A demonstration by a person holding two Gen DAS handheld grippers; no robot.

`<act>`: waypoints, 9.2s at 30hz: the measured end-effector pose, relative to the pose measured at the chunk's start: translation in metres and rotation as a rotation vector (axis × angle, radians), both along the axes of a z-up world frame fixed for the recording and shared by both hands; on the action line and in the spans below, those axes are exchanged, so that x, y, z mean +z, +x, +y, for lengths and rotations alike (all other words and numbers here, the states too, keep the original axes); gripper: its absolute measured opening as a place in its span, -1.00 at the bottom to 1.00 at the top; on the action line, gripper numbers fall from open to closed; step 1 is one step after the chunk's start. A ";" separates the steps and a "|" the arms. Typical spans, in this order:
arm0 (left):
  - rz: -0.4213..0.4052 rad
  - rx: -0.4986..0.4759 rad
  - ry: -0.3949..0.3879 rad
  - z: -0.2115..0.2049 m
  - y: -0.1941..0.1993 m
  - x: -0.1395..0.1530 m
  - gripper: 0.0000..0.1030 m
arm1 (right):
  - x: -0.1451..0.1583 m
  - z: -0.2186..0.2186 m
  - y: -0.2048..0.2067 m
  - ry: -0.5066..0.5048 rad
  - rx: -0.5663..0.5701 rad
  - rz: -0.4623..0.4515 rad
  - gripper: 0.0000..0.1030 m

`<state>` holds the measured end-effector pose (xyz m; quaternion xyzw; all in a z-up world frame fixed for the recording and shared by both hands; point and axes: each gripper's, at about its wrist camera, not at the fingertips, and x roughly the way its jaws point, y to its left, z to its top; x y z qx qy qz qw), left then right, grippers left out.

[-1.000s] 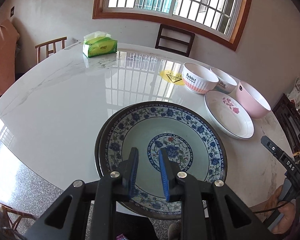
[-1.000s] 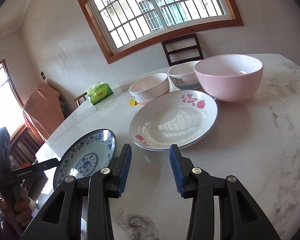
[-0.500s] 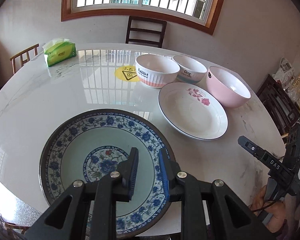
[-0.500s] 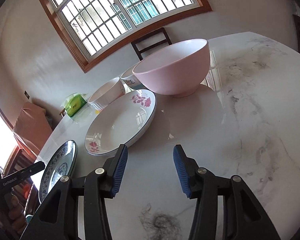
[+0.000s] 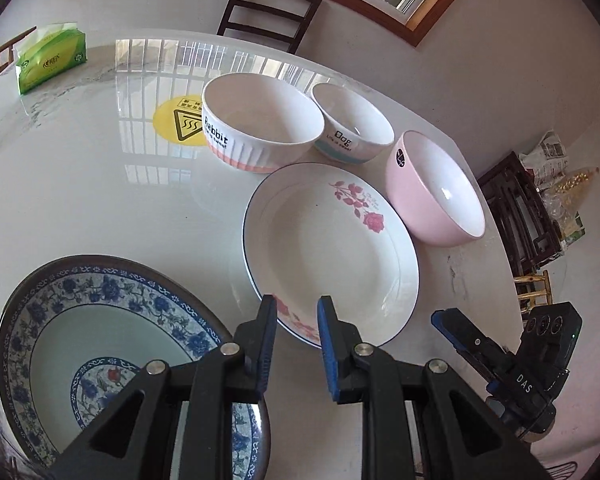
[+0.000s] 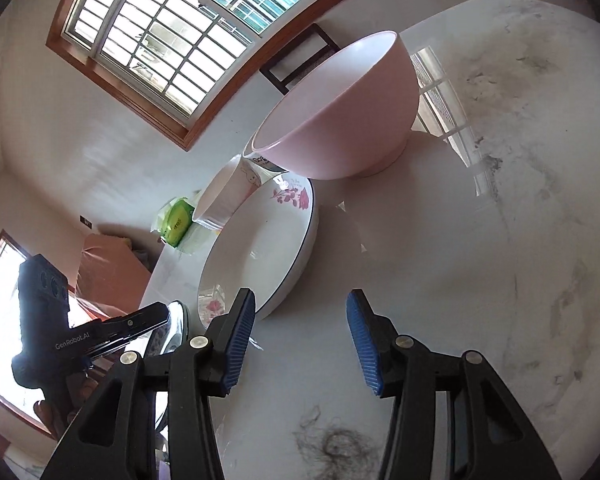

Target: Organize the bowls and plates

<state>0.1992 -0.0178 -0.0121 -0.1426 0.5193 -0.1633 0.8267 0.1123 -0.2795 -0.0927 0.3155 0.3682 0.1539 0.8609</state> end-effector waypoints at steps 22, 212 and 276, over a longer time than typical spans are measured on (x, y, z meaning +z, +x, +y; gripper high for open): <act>0.141 0.041 -0.024 0.015 0.063 -0.036 -0.51 | -0.007 0.015 0.053 -0.008 0.016 0.078 -0.11; -0.038 -0.102 -0.080 -0.084 0.027 0.043 -0.21 | 0.026 -0.076 0.006 -0.103 -0.149 0.029 0.04; 0.124 -0.053 0.143 -0.036 -0.089 0.013 -0.72 | 0.037 0.037 -0.006 -0.289 0.280 0.422 -0.72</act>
